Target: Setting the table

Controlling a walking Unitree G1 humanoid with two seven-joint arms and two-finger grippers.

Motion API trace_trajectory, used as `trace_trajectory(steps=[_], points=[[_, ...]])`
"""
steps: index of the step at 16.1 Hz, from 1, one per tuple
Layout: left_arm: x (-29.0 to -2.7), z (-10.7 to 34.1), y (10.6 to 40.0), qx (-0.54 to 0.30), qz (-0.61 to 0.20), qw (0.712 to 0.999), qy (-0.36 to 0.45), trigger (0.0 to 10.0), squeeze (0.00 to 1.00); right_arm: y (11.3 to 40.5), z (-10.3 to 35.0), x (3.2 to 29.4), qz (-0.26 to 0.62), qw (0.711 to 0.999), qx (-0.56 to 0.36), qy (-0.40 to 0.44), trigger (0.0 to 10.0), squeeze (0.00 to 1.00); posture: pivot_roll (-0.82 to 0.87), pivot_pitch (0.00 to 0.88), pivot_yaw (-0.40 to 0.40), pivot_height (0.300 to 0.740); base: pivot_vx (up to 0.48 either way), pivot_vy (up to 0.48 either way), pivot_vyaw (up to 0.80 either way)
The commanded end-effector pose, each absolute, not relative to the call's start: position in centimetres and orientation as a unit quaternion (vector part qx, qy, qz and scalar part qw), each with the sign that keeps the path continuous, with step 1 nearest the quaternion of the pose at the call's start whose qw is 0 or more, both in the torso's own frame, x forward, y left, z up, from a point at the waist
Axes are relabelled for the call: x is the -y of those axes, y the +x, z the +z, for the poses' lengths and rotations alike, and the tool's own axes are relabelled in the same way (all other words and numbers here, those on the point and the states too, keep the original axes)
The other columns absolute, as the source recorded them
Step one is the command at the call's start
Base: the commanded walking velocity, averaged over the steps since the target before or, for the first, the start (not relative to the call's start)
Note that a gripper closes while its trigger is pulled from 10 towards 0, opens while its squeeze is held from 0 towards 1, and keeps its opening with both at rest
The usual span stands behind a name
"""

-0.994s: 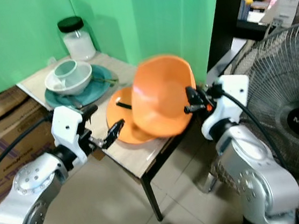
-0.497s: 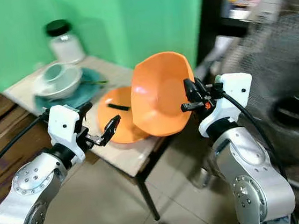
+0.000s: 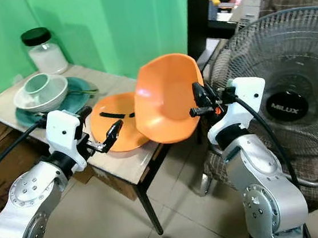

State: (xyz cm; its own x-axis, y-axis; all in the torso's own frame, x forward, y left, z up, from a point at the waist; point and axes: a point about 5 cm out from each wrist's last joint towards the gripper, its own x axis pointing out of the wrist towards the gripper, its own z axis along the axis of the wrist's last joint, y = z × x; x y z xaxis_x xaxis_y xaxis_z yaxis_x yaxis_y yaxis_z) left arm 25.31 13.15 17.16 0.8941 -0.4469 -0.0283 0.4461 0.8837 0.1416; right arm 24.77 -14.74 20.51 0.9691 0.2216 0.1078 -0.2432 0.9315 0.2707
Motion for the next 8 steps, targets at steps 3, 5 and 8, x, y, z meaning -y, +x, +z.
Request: trace_trajectory(steps=[3,5,8], points=[[-13.4,17.3,25.7,0.007,-0.219,0.973,0.076,10.0,0.0,24.8,22.2,15.2,0.105,0.977,0.088,0.161,10.0,0.0,0.12,0.0,0.084,0.74,0.0,0.0,-0.8],[-13.4,17.2,25.7,0.008,-0.217,0.973,0.075,10.0,0.0,24.7,22.1,15.6,0.096,0.978,0.088,0.162,10.0,0.0,0.11,0.0,0.085,0.74,0.0,0.0,-0.8],[-13.5,17.3,25.9,0.011,-0.21,0.975,0.074,10.0,0.0,24.7,22.0,15.8,0.089,0.979,0.083,0.162,4.0,0.0,0.11,0.0,0.084,0.74,0.0,0.0,-0.8]])
